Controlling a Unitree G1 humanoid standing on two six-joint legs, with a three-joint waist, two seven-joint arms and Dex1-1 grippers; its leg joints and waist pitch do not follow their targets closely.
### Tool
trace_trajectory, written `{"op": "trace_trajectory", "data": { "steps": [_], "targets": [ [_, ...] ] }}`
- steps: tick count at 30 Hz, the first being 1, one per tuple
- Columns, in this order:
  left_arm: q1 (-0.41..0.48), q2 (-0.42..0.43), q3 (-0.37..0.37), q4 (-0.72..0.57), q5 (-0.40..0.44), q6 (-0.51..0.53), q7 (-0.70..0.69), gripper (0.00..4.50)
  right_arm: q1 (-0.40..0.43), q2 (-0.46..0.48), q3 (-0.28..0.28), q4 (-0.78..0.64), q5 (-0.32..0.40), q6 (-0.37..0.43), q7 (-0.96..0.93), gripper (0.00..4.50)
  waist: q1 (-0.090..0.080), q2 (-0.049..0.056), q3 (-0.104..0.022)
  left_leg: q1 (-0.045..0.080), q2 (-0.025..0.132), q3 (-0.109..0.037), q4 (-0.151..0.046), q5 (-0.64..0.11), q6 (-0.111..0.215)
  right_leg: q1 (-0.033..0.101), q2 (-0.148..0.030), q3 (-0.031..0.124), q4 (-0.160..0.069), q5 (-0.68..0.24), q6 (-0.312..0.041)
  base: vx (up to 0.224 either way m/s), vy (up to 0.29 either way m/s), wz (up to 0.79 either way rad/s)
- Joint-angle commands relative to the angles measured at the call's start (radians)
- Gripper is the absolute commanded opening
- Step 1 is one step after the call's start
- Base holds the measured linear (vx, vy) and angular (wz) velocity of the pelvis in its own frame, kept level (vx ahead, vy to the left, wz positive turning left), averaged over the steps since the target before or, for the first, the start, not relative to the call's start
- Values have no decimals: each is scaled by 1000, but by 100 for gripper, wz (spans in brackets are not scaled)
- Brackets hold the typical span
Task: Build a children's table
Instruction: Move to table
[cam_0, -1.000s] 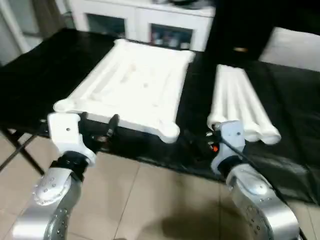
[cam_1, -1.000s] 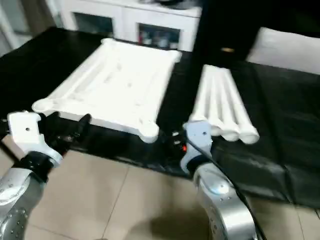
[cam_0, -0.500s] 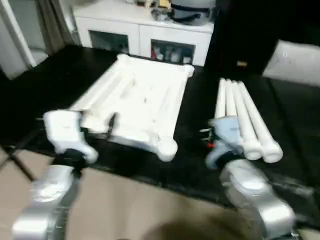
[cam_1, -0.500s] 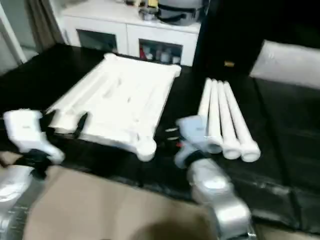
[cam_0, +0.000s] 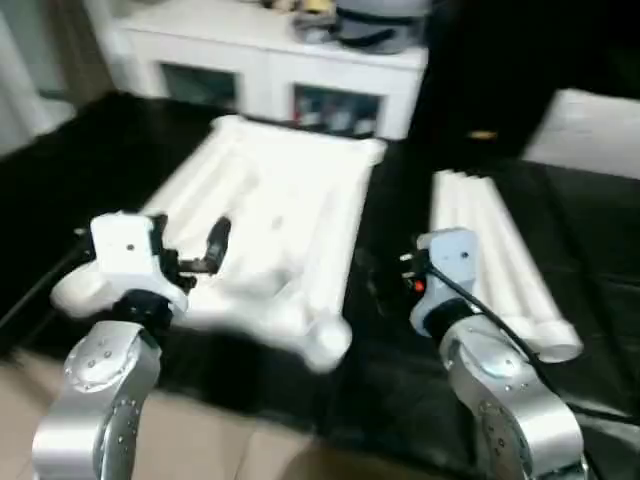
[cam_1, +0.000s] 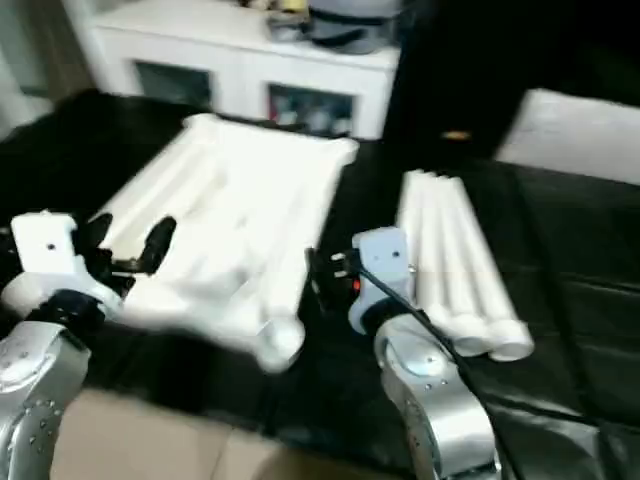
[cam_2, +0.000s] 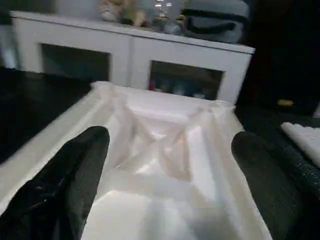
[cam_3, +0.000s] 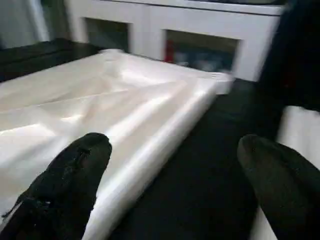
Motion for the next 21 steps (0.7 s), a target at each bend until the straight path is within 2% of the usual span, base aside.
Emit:
{"op": "trace_trajectory", "data": {
  "steps": [1,2,3,4,5,6,7,8,9,10,11,12,13,14,15,16,17,18,19,20,21],
  "targets": [
    [-23,-3,-32,3,17,-9,5,443,-2,-10,-24,9,-7,2,-7,450,-4,-14,-33,16,55,-19,-93,-74,305,8,-61,56,-118,148,-19,70,-66,4],
    [-34,1,-39,5,13,-1,-3,443,-4,-8,-29,12,-12,4,-7,450,30,-13,-36,5,-27,51,15,-125,150,61,-106,208,-206,-106,-112,70,-66,4],
    [-41,7,-44,6,18,6,-5,443,-5,-5,-34,15,-11,5,-9,450,43,-45,-39,-48,-18,24,54,-87,96,116,-138,250,-202,-137,-203,84,-64,-35],
    [-53,-1,-33,15,-4,16,-9,443,-7,0,-41,19,-11,6,-12,450,72,-42,-47,-113,-5,-18,61,67,-14,155,-127,272,-148,161,-251,110,-16,-74],
    [-57,-5,-27,18,-13,21,-9,443,-8,2,-43,20,-11,6,-13,450,75,-40,-49,-120,-8,-27,55,137,-61,138,-101,268,-116,416,-218,110,-16,-74],
    [-62,-3,-24,23,-13,25,-8,443,-8,2,-44,21,-12,6,-13,450,88,-19,-51,-107,-1,-32,39,166,-98,91,-70,256,-107,735,-148,50,12,-69],
    [-67,7,-28,30,0,20,-12,443,-9,2,-44,23,-12,6,-15,450,86,4,-57,-103,5,-25,12,137,-75,64,-48,247,-117,703,-107,47,86,-71],
    [-69,12,-31,35,6,13,-16,443,-9,2,-44,24,-10,5,-17,450,86,19,-50,-111,27,-15,3,54,-46,53,-34,259,-135,482,-86,47,86,-71],
    [-69,12,-31,37,7,11,-17,443,-9,1,-43,24,-11,5,-18,450,89,18,-49,-102,29,-11,10,-8,-40,49,-31,274,-148,334,-71,44,159,-67],
    [-71,13,-34,42,16,5,-15,443,-10,1,-42,25,-12,4,-19,450,100,21,-54,-84,27,-4,39,-78,-22,56,-49,329,-172,112,-51,-5,206,-55],
    [-74,23,-41,48,40,3,-8,443,-12,1,-43,27,-12,4,-20,450,104,18,-52,-83,32,-11,42,-86,-16,62,-55,351,-185,33,-43,-5,206,-55],
    [-75,43,-62,56,78,-9,-8,443,-15,2,-44,33,-14,2,-20,450,104,24,-44,-60,44,-16,0,-88,-21,43,-12,345,-194,-60,-14,-43,249,-54],
    [-75,49,-70,58,89,-13,-9,443,-17,2,-44,35,-14,1,-20,450,67,51,-32,23,87,-18,-92,-173,-88,-65,90,201,-112,-115,14,-70,273,-50],
    [-75,44,-70,60,87,-15,-7,443,-19,2,-45,38,-14,0,-20,450,55,59,-40,-5,139,13,-150,-274,-191,-54,64,91,-23,-71,6,-70,273,-50],
    [-76,39,-66,60,81,-13,-3,443,-20,2,-45,39,-15,-1,-19,450,51,66,-37,-23,168,13,-176,-279,-269,-42,44,64,-9,-20,8,-69,236,-48],
    [-78,24,-53,59,60,-7,4,443,-23,7,-49,44,-14,-1,-19,450,62,87,-36,-42,222,38,-214,-219,-378,-51,28,13,12,25,31,-67,161,-44],
    [-79,3,-33,53,37,-3,19,443,-28,15,-55,51,-6,-4,-15,450,56,66,-44,-58,209,-9,-222,-129,-396,-8,25,-32,40,62,32,-67,161,-44],
    [-79,-10,-21,50,23,-2,26,443,-31,13,-54,53,-5,-3,-12,450,34,77,-46,-35,183,-25,-212,-106,-369,-3,23,-42,9,41,27,-65,98,-29],
    [-80,-15,-15,49,17,-2,29,443,-32,11,-53,54,-5,-3,-11,450,35,68,-58,21,192,-32,-191,-133,-285,-43,-5,-27,-24,39,20,0,0,0],
    [-77,-11,-17,47,21,8,30,443,-32,13,-54,56,-1,-6,-9,450,23,55,-73,23,166,-39,-145,12,-193,-4,-64,12,-89,133,-13,0,0,0],
    [-76,-5,-22,46,30,13,28,443,-32,15,-55,58,2,-8,-9,450,32,46,-68,-8,136,-9,-130,37,-197,25,-88,29,-126,185,-31,0,0,0]
  ]
}}
